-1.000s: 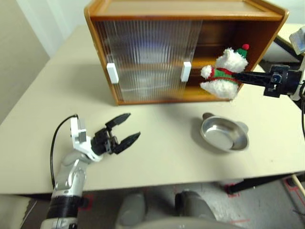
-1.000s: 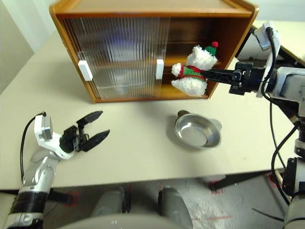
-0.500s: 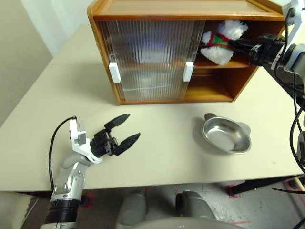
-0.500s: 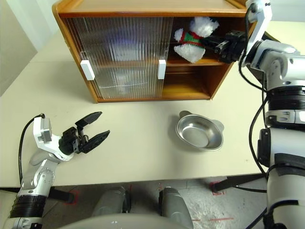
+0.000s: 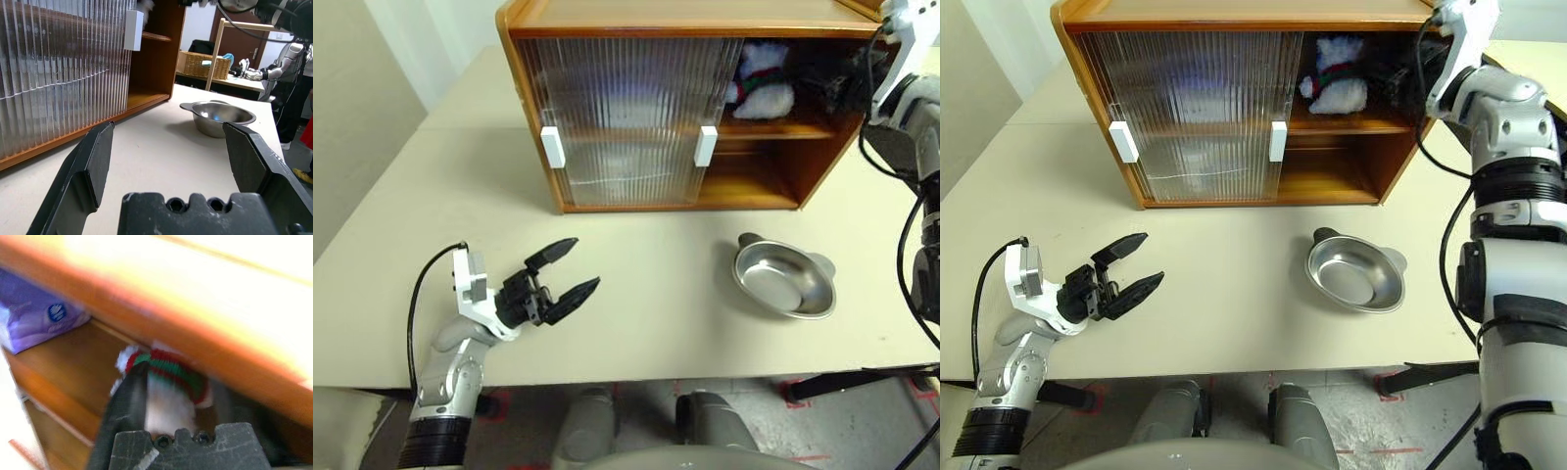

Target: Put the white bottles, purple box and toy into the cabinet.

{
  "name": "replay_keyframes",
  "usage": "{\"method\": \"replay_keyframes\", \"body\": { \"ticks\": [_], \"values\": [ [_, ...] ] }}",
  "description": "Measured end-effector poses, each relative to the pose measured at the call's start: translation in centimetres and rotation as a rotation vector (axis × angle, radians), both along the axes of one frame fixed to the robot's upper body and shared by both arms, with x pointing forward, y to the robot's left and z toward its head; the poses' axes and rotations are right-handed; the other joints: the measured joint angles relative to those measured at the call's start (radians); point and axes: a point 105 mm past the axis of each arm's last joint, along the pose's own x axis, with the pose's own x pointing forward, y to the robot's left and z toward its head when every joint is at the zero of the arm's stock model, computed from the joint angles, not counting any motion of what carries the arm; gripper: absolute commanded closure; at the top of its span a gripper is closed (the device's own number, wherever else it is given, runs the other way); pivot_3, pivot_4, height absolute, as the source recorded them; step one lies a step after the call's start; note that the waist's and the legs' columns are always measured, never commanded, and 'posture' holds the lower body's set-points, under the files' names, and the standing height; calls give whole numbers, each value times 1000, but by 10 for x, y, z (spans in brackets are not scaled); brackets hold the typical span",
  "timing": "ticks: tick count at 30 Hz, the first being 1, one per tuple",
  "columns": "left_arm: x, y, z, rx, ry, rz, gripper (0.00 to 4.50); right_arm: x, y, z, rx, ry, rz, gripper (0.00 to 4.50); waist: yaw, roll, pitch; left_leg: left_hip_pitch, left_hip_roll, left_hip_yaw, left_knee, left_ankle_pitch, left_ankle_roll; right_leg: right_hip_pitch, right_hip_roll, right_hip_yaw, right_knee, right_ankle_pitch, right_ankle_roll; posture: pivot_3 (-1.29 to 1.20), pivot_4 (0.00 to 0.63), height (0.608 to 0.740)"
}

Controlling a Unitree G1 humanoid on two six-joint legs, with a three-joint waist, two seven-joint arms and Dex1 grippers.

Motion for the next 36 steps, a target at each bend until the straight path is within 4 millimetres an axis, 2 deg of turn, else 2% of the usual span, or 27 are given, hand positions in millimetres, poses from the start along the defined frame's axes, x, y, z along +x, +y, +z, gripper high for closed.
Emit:
{"method": "replay_keyframes", "body": {
  "ticks": [2, 5, 7, 9, 11, 14, 15, 19, 23, 26, 31, 36],
  "values": [
    [0, 0, 0, 1, 0, 0, 0, -4, -1, 0, -10, 23, 20, 25, -1, 2, 1, 0, 0, 1, 0, 0, 0, 0, -1, 0, 0, 0, 0, 209, 15, 740],
    [0, 0, 1, 1, -1, -1, 0, -23, -11, 4, -23, 82, 73, 25, 3, 2, 1, 0, 0, -1, 0, 0, 0, 0, -1, -1, -1, 0, 0, 198, 25, 740],
    [0, 0, 1, 3, -2, -2, 0, -47, -16, -2, 4, 189, 164, 25, 9, 2, 1, -1, 0, -2, 0, 0, 0, 1, -1, -3, -2, 0, -1, 196, 28, 740],
    [-1, 2, 0, 5, 3, 1, 0, -77, -17, -21, 84, 366, 268, 25, 16, 2, 1, -1, 1, -3, 0, -1, 1, 1, -2, -5, -2, -1, -1, 189, 34, 740],
    [-1, 1, 1, 5, 2, -5, 0, -111, -26, -56, 142, 603, 298, 25, 24, 2, 1, 0, 1, -3, 0, -1, 1, 2, -2, -6, -2, -1, -2, 183, 34, 740],
    [-3, 2, -3, 5, 18, -6, 0, -140, -44, -106, 185, 828, 221, 25, 25, 2, 1, 0, 0, -3, 3, -1, 1, 3, -2, -6, -1, -2, -1, 163, 34, 740],
    [-4, 0, -4, 4, 21, -13, 0, -146, -49, -117, 213, 863, 197, 25, 22, 5, 2, -1, 0, -2, 5, -1, 1, 3, -1, -4, -1, -3, 0, 163, 34, 740],
    [-6, -1, -4, 9, 21, -36, 0, -160, -66, -136, 311, 885, 105, 25, 12, 6, 3, 1, 2, -2, 13, -1, 1, 5, 3, -3, 2, -5, 5, 148, 31, 740],
    [-7, -2, -4, 19, 22, -55, 0, -153, -75, -157, 376, 799, 18, 25, -6, 4, 4, 2, 0, 0, 14, 0, 2, 7, 3, 1, 2, -6, 1, 154, 34, 740],
    [-7, -1, -4, 27, 28, -59, 0, -158, -83, -178, 448, 822, -52, 25, -8, 3, 5, 3, -1, 1, 15, 1, 3, 8, 3, 5, 1, -6, 2, 165, 36, 740],
    [-8, -3, 0, 33, 13, -70, 0, -156, -74, -204, 580, 839, -62, 25, -9, 2, 5, 3, -1, 1, 15, 1, 4, 9, 3, 5, 1, -1, 11, 182, 37, 740],
    [-11, -5, 2, 36, 7, -65, 0, -150, -66, -214, 636, 830, -66, 25, -5, 3, 5, 2, 0, 0, 15, 1, 4, 8, 3, 5, 0, -1, 12, 197, 37, 740]
  ]
}}
